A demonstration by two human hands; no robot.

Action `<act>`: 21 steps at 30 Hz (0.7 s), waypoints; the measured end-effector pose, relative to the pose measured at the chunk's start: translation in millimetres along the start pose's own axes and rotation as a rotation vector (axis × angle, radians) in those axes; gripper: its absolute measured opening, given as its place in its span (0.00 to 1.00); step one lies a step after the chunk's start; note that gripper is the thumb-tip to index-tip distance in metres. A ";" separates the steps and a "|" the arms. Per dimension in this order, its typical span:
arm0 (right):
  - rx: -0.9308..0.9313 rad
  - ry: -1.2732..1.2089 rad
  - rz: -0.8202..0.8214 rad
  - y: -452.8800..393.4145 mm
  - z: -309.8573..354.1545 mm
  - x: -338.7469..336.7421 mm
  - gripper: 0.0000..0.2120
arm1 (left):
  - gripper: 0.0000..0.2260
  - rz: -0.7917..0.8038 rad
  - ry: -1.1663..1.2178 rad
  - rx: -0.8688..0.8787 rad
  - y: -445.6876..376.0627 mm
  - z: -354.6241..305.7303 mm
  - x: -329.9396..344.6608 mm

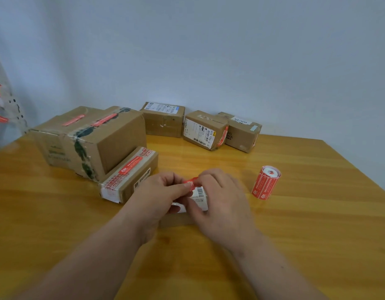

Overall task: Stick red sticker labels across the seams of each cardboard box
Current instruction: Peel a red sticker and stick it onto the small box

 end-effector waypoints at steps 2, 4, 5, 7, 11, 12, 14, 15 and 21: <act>0.078 -0.079 0.089 -0.3 -1.9 -3.4 0.15 | 0.04 -0.012 -0.023 -0.002 -0.8 -0.5 -3.1; 0.298 -0.319 0.151 -3.6 -3.5 -7.7 0.14 | 0.03 0.006 -0.049 -0.007 -2.7 -2.2 -7.0; 0.430 -0.434 0.161 -6.2 -5.7 -8.2 0.13 | 0.03 0.019 -0.051 -0.017 -3.4 -3.3 -8.8; 0.583 -0.528 0.159 -11.6 -10.2 -8.1 0.09 | 0.03 0.046 -0.050 -0.040 -4.4 -4.9 -11.2; 0.631 -0.585 0.177 -17.5 -14.1 -10.1 0.06 | 0.05 0.047 -0.091 -0.054 -6.8 -3.9 -14.2; 0.642 -0.613 0.194 -18.1 -14.6 -10.2 0.06 | 0.06 0.034 -0.113 -0.048 -7.5 -3.1 -14.9; 0.650 -0.639 0.221 -19.6 -14.6 -9.0 0.06 | 0.09 0.012 -0.244 -0.015 -9.3 -1.6 -15.6; 0.649 -0.620 0.233 -20.6 -15.0 -7.2 0.06 | 0.10 0.006 -0.360 0.012 -10.6 -0.2 -15.8; 0.542 -0.262 0.296 -28.5 -17.4 3.0 0.04 | 0.09 0.117 -1.050 0.165 -23.3 3.5 -8.3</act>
Point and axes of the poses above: each hand's wrist, its own y-axis away from the middle knuckle, its own x-axis out of the palm, z = x × y, the point moved 1 cm from there along -y, towards the middle knuckle, and after that the axes turned 15 degrees about x, right-handed, at the moved point
